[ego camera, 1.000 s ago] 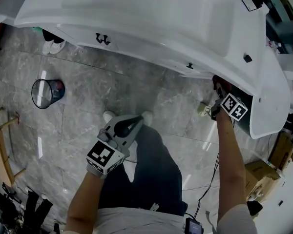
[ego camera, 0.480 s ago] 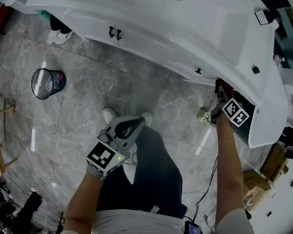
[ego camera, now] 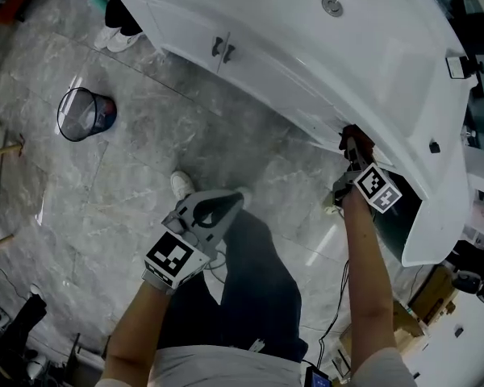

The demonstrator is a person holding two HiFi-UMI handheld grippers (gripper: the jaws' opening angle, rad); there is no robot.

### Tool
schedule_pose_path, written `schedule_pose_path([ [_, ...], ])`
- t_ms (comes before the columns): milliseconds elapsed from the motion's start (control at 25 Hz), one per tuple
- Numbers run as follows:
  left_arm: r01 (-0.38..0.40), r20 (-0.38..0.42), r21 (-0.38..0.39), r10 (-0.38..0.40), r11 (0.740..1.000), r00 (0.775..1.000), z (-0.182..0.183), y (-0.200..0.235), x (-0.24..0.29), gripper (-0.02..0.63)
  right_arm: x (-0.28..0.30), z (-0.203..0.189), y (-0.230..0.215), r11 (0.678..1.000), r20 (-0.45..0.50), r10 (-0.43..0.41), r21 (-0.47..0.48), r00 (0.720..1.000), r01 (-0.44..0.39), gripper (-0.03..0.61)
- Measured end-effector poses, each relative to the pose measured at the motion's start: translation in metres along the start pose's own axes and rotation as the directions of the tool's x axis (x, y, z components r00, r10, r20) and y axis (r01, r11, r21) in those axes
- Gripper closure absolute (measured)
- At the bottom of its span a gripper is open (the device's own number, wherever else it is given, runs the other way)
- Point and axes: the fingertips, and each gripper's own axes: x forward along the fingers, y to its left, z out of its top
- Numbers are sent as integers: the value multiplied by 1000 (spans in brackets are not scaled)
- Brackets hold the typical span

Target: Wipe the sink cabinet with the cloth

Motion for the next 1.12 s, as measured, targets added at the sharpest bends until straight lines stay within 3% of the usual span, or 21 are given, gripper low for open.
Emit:
schedule_pose_path([
  [480, -59, 19, -46, 60, 997, 998, -3, 30, -23, 603, 41, -3, 79, 994, 2, 105, -34, 994, -105, 451],
  [920, -4, 2, -23, 4, 1000, 1000, 4, 45, -34, 603, 3, -17, 65, 1000, 16, 11, -24, 1000, -10, 451],
  [1120, -20, -19, -48, 19, 999, 1000, -4, 51, -20, 603, 0, -35, 50, 1000, -25, 9, -9, 1000, -9, 451],
])
